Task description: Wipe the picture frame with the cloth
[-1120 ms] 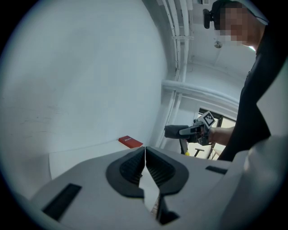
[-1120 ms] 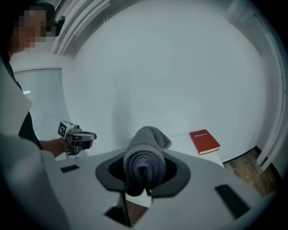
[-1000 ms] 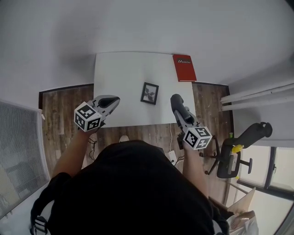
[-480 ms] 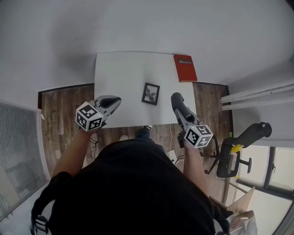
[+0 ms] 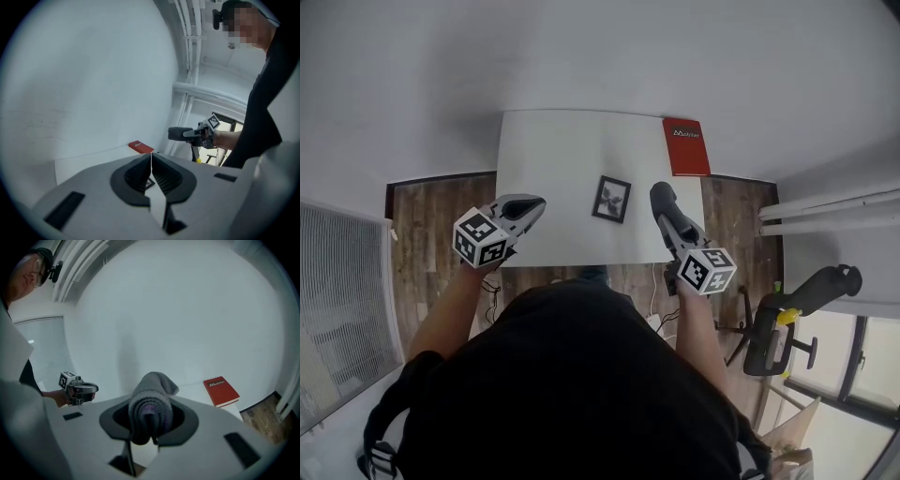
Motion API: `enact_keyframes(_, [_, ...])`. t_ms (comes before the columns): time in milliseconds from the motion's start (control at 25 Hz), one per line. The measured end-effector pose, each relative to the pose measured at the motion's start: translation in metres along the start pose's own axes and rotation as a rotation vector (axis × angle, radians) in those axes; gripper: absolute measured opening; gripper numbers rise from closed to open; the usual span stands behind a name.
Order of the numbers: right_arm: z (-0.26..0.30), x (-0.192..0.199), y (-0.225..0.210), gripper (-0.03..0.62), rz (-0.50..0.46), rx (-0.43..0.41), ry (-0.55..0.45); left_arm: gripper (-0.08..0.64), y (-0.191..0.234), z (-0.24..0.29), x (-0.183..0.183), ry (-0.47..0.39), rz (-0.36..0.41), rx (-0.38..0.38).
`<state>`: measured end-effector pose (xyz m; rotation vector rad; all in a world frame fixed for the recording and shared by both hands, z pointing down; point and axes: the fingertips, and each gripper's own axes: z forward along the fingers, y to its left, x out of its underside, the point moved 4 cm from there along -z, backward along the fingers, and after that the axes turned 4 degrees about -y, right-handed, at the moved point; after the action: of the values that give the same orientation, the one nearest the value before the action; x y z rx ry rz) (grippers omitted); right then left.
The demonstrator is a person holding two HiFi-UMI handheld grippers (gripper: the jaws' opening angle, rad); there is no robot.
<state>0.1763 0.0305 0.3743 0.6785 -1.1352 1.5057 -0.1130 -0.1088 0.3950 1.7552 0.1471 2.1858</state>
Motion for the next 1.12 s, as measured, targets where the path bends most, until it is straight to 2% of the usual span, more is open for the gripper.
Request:
enact_keyframes(600, [0.042, -0.029, -0.047, 0.098, -0.002, -0.048, 0.015, 0.011, 0.016, 0.042, -0.014, -0.001, -0.015, -0.043])
enact_keyframes(1120, [0.065, -0.026, -0.071, 0.098, 0.037, -0.065, 0.054, 0.011, 0.03, 0.071, -0.005, 0.024, -0.052, -0.058])
